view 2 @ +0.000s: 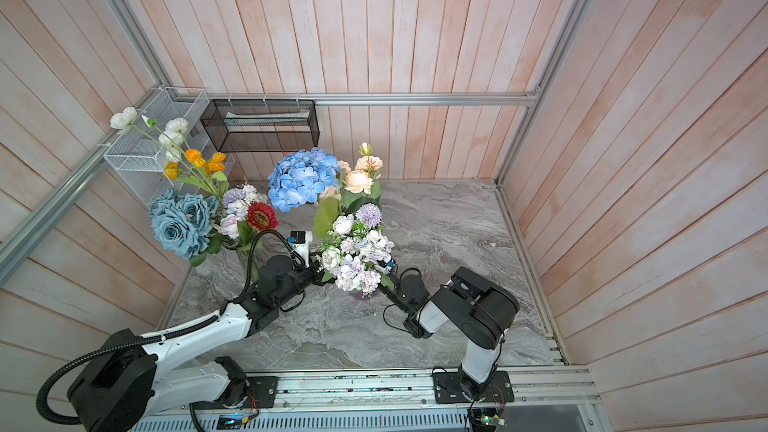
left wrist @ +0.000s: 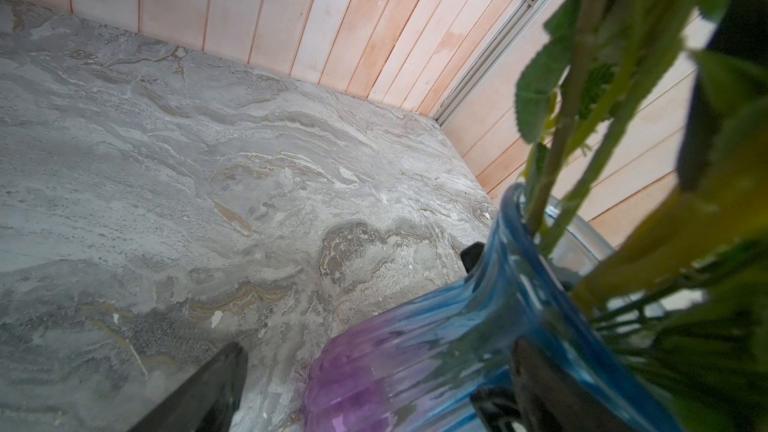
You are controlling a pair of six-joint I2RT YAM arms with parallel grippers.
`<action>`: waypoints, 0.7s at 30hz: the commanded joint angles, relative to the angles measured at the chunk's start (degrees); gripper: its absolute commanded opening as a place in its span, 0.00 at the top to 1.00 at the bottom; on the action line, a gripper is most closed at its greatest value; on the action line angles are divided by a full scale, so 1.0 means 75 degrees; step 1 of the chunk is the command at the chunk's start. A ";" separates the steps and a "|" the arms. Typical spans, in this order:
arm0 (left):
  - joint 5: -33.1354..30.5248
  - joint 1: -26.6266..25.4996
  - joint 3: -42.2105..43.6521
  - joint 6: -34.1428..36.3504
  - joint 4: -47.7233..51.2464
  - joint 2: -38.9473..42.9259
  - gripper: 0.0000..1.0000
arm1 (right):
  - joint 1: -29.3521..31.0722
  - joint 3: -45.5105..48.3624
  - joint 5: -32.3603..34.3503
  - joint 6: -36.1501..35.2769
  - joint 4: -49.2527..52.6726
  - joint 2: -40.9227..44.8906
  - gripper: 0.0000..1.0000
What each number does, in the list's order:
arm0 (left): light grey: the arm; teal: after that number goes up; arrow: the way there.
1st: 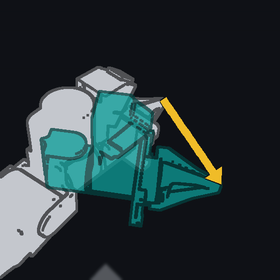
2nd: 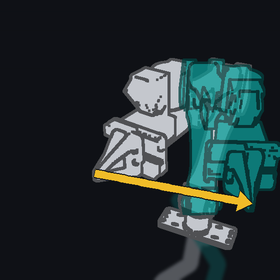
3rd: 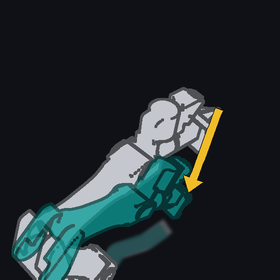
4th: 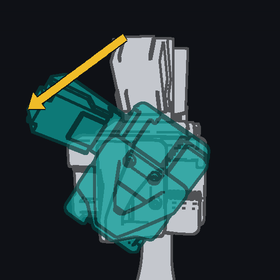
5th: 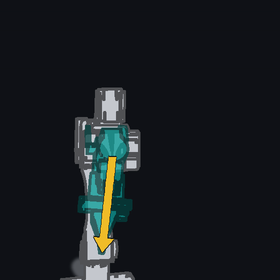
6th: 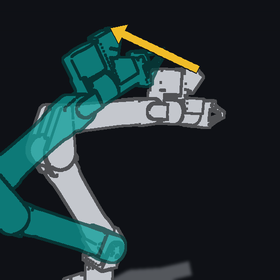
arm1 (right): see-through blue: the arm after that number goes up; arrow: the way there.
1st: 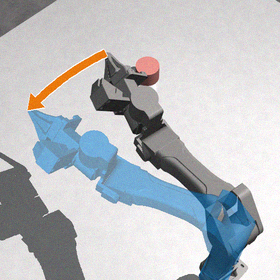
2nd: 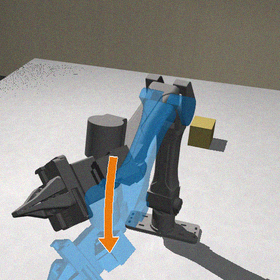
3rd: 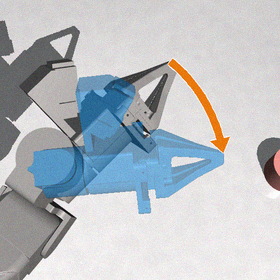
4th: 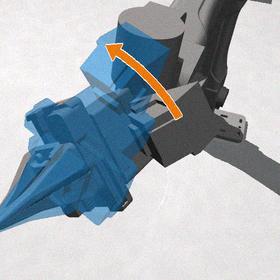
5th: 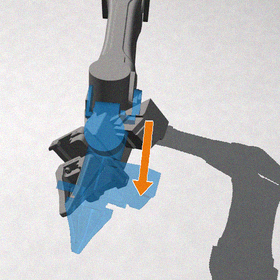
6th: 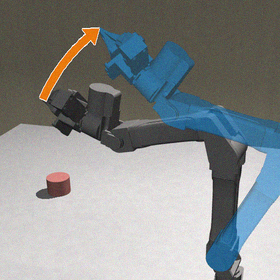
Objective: Arrange the flowers into the vase
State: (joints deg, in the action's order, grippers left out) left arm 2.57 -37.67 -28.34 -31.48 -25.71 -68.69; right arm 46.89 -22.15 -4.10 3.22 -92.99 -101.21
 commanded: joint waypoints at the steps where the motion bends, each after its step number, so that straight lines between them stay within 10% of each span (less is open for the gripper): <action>1: 0.0036 -0.0056 -0.0241 0.0126 -0.0096 0.0020 0.00 | -0.0006 -0.0091 0.0101 0.0049 -0.0253 -0.0079 0.55; 21: -0.0201 -0.0063 -0.0212 0.0245 0.1377 0.1653 0.00 | -0.2429 -0.1096 0.0581 -0.0528 0.0027 -0.0687 0.59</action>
State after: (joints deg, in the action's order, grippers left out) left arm 1.23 -37.93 -28.40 -31.05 -18.31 -57.78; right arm 31.00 -27.40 -1.52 1.08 -91.31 -104.55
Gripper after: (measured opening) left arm 0.999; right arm 0.664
